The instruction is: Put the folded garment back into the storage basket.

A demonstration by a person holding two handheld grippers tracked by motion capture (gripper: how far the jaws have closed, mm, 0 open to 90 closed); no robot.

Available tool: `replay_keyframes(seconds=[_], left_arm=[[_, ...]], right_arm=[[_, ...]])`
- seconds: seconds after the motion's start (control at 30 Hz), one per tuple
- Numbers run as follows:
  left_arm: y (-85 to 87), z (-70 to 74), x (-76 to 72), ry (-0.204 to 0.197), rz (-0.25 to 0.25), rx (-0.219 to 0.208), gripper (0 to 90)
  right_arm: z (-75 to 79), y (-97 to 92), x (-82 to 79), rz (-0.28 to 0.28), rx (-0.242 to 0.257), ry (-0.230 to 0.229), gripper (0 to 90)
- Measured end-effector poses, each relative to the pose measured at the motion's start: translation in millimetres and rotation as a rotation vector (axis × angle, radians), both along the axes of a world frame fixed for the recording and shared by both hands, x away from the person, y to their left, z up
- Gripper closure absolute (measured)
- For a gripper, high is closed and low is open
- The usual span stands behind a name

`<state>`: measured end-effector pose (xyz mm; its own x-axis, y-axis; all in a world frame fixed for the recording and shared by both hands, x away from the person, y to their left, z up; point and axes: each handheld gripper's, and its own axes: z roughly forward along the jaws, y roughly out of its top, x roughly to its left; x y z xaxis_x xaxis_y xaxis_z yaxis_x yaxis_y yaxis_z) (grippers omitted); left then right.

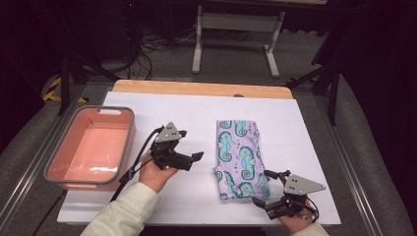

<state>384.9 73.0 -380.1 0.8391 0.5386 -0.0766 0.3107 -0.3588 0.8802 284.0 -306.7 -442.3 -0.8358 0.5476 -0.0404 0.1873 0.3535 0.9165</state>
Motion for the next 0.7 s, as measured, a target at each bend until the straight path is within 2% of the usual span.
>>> replay_keyframes(seconds=[0.2, 0.33, 0.5, 0.6, 0.7], left_arm=[[-12.0, 0.4, 10.3, 0.000, -0.004, 0.027, 8.8], [-18.5, -0.5, 16.4, 0.020, -0.020, 0.012, 11.0], [-29.2, -2.7, 30.9, 0.057, -0.027, 0.003, 11.9], [-31.8, -3.4, 35.0, 0.067, -0.018, -0.005, 12.3], [-34.9, -5.1, 44.8, 0.087, 0.000, -0.030, 13.4]], right_arm=[[0.0, -0.8, 0.2, 0.002, 0.002, 0.000, 4.0], [-0.1, -0.9, 0.2, 0.003, 0.002, 0.001, 4.0], [0.0, -1.2, 0.2, 0.004, 0.007, 0.000, 4.0], [-0.1, -1.3, 0.1, 0.005, 0.005, 0.000, 4.1], [-0.3, -0.8, 0.4, 0.011, 0.005, 0.001, 4.1]])
